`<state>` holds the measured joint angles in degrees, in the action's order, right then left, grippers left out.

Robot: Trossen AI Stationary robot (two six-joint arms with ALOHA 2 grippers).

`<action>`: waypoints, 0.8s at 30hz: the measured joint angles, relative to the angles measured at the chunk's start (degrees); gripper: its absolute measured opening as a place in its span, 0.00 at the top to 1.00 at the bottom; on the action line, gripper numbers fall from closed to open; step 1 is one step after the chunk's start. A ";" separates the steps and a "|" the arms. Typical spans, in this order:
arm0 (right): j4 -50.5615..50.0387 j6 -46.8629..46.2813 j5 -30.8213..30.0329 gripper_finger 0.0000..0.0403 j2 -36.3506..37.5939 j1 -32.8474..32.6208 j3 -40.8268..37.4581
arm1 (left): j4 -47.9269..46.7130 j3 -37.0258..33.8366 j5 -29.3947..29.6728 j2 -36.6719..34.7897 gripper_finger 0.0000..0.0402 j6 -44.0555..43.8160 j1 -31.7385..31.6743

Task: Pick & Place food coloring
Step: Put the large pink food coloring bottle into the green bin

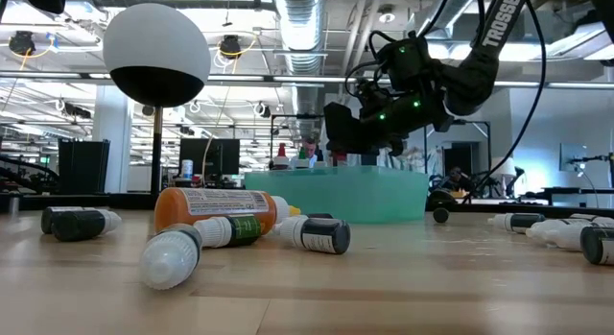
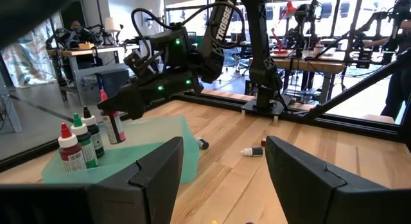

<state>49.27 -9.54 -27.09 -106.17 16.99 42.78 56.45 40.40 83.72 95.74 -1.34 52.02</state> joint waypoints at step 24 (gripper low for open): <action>-0.17 2.12 2.18 0.65 -0.02 0.76 0.00 | 0.00 0.00 0.00 0.00 0.46 0.00 -0.01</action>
<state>49.10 -7.42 -24.91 -106.19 17.75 42.78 56.45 40.40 83.72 95.74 -1.34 52.02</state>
